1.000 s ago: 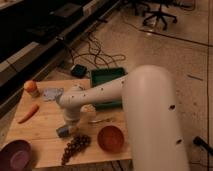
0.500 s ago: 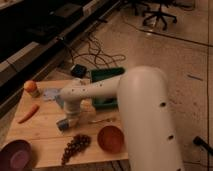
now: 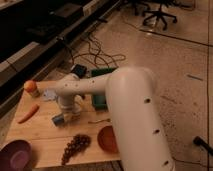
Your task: Wipe table surface with sponge
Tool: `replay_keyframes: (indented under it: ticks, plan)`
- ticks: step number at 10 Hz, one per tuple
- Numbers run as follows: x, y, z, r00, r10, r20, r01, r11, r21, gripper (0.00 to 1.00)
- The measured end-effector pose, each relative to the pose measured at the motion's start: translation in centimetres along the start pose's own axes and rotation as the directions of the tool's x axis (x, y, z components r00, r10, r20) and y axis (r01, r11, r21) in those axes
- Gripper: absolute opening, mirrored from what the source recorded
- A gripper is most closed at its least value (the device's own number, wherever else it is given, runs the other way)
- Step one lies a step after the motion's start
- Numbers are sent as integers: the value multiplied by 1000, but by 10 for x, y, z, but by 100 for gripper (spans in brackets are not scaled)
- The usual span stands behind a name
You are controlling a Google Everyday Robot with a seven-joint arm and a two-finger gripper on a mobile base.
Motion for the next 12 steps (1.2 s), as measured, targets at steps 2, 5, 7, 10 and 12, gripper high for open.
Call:
replay_keyframes:
  ticks: [2,5,7,10,12]
  plan:
    - [-6,-12,3,1000,-20,1,20,1000,2,0]
    - [-33,-30,10,997,-72,5,72,997,3,0]
    - [-42,-37,13,995,-97,1,97,995,2,0]
    - [-71,-43,23,988,-153,3,153,988,-13,0]
    - [-84,-45,29,983,-181,3,181,983,-22,0]
